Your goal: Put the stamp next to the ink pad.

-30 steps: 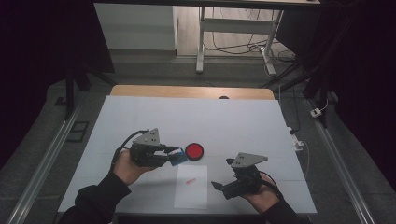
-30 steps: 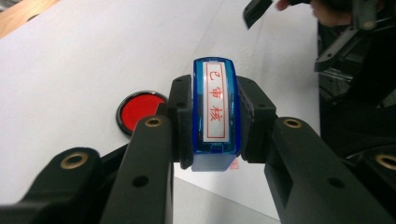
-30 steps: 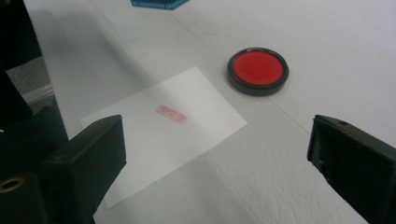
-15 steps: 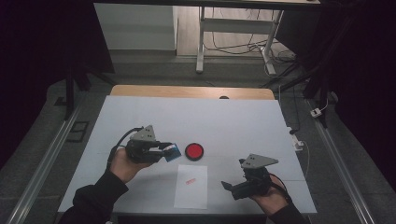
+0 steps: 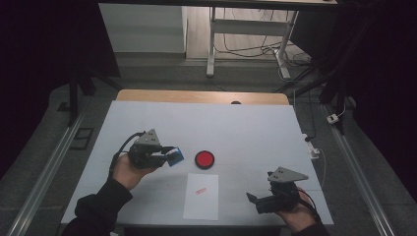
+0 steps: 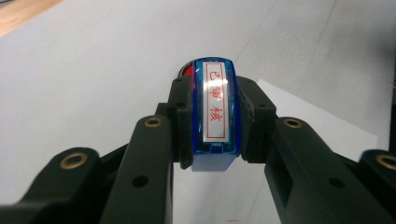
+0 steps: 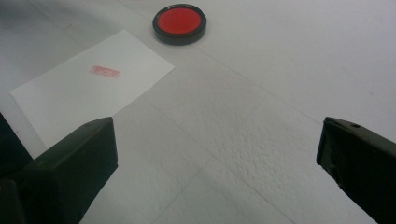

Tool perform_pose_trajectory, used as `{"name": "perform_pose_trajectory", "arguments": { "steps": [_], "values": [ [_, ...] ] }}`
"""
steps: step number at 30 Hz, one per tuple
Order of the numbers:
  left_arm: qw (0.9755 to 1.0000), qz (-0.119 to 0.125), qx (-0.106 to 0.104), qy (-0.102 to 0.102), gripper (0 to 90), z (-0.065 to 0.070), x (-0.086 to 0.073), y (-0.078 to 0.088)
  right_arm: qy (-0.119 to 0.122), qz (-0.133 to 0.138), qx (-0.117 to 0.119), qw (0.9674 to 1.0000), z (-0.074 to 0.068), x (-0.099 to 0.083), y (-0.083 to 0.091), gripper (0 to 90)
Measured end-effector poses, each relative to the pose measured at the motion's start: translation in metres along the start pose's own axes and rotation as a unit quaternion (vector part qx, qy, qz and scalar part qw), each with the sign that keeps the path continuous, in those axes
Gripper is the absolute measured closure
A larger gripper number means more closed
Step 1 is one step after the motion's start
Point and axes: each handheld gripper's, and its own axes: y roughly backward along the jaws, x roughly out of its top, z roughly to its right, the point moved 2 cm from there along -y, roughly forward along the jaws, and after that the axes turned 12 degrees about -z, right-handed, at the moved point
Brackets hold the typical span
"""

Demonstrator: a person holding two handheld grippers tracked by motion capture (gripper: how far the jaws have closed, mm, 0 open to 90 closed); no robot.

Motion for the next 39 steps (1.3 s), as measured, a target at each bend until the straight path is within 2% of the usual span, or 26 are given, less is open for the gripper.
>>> {"name": "perform_pose_trajectory", "arguments": {
  "steps": [15, 23, 32, 39],
  "values": [
    [0.9994, -0.014, 0.019, 0.027, 69.9, -0.015, -0.01, -0.004, -0.024, -0.005, -0.005, 0.9997, 0.01, -0.014, 0.01, 0.0],
    [0.9988, -0.018, 0.027, 0.037, 69.9, -0.022, -0.015, -0.007, -0.038, -0.005, 0.003, 0.9993, 0.013, -0.019, 0.015, 0.0],
    [0.9968, -0.031, 0.049, 0.055, 69.8, -0.034, -0.026, -0.016, -0.044, 0.001, 0.005, 0.999, 0.014, -0.021, 0.017, 0.0],
    [0.9947, -0.053, 0.058, 0.067, 69.7, -0.045, -0.033, -0.027, -0.042, 0.002, 0.006, 0.9991, 0.013, -0.021, 0.017, 0.0]
  ]
}}
